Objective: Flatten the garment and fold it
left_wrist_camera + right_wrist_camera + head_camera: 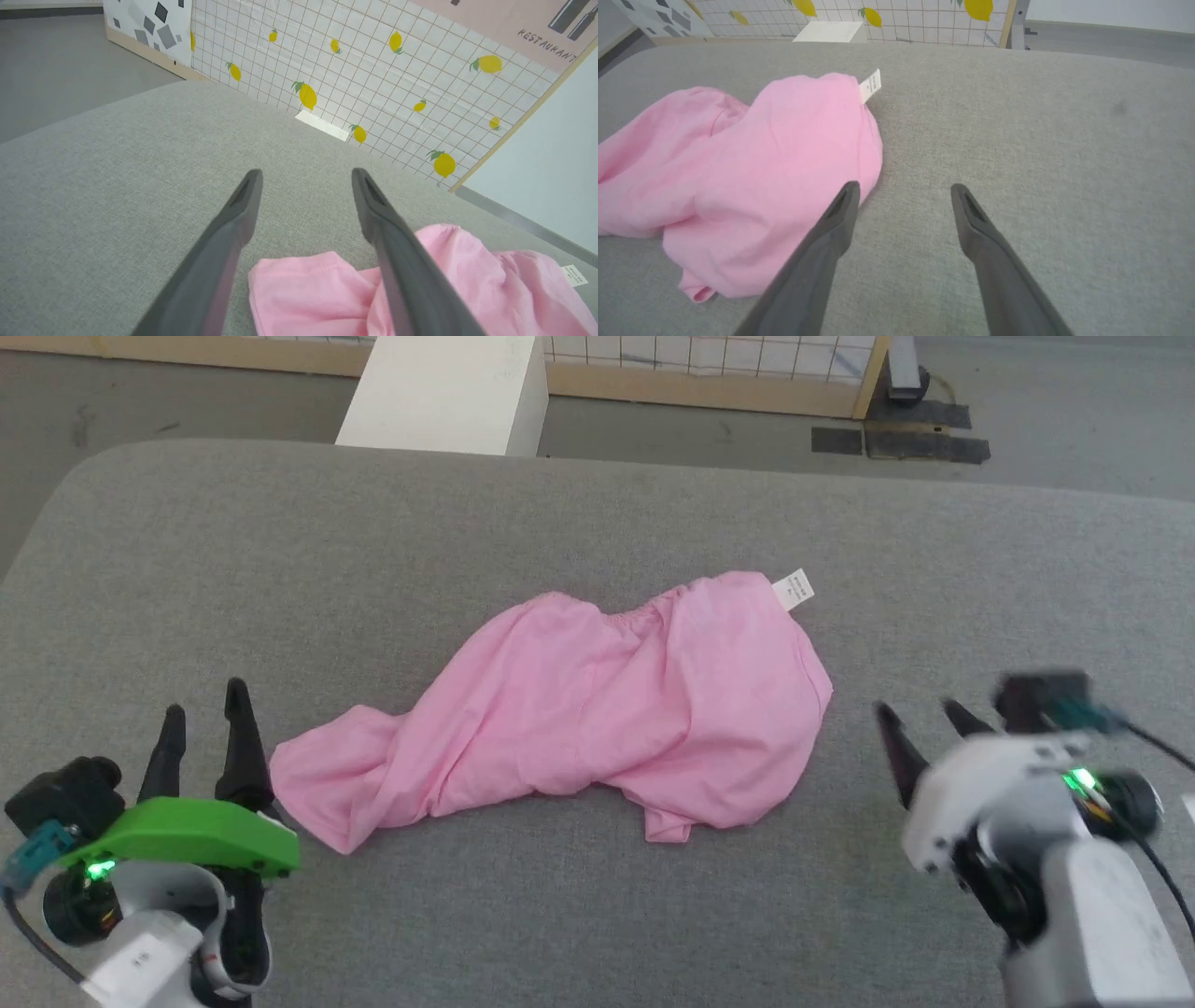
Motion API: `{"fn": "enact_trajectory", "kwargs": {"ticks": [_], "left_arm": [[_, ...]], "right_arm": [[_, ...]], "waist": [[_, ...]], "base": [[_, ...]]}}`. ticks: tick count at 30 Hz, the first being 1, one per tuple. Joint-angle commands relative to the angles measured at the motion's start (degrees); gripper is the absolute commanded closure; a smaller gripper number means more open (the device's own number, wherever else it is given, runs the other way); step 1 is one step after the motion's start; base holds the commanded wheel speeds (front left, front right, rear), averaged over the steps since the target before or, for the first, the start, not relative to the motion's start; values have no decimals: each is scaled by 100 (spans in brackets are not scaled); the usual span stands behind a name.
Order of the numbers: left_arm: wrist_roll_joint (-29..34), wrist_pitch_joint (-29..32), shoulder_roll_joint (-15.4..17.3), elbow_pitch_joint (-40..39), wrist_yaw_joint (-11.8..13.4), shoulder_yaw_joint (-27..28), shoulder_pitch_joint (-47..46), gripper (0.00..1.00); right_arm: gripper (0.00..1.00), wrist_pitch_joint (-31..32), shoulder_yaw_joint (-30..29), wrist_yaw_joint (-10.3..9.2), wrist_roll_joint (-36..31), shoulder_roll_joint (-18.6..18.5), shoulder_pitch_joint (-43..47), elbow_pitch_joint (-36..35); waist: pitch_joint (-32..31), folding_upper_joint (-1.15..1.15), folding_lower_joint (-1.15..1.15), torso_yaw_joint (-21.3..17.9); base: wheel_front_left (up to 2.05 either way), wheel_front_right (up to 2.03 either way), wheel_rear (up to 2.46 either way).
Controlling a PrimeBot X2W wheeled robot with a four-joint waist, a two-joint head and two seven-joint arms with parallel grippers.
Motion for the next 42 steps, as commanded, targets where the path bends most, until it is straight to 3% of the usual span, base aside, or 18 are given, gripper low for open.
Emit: {"fn": "enact_trajectory", "kwargs": {"ticks": [1,4,8,13,20,21,22,23,24,30,34,42], "left_arm": [[260,-368,53,-17,-111,-117,47,0],[589,-872,23,38,-212,-302,109,0],[801,-1093,-101,88,-355,-459,29,0],[894,-1152,-276,158,-501,-556,-154,0],[952,-1168,-399,386,-627,-513,-313,0],[968,-1168,-412,393,-636,-479,-317,0],[981,-1169,-420,396,-642,-447,-314,0],[998,-1169,-429,405,-649,-411,-299,0],[1013,-1169,-438,414,-655,-393,-291,0],[1087,-1170,-521,440,-701,-318,-210,0],[1114,-1170,-558,467,-707,-292,-92,0],[1120,-1170,-556,454,-681,-254,97,0]], "right_arm": [[0,276,216,-8,-86,3,-418,137],[0,980,560,-8,-344,3,-1125,594],[0,1769,694,-8,-788,3,-2021,1279],[0,2106,856,-8,-1157,3,-2753,2042],[0,2347,1108,-8,-1289,3,-2953,2924],[24,2377,1096,-8,-1221,3,-2967,3005],[78,2365,1107,-8,-1172,3,-2982,3041],[100,2274,1126,-8,-1127,3,-3004,3036],[100,2192,1115,-8,-1097,3,-3019,3017],[100,1278,709,-8,-812,-43,-2826,2364],[100,929,289,-8,-631,-131,-2101,1337],[100,1529,-838,-8,-538,-23,407,-1201]], "waist": [[127,45,0,-3],[281,45,0,76],[565,45,0,314],[947,45,0,664],[1107,45,0,840],[1101,45,0,825],[1082,45,0,806],[1041,45,0,767],[1011,45,0,739],[652,45,0,469],[401,45,0,271],[175,45,0,-49]], "base": [[0,0,0],[0,0,0],[0,0,0],[0,0,0],[0,0,0],[0,0,0],[0,0,0],[0,0,0],[0,0,0],[0,0,0],[0,0,0],[0,0,0]]}}
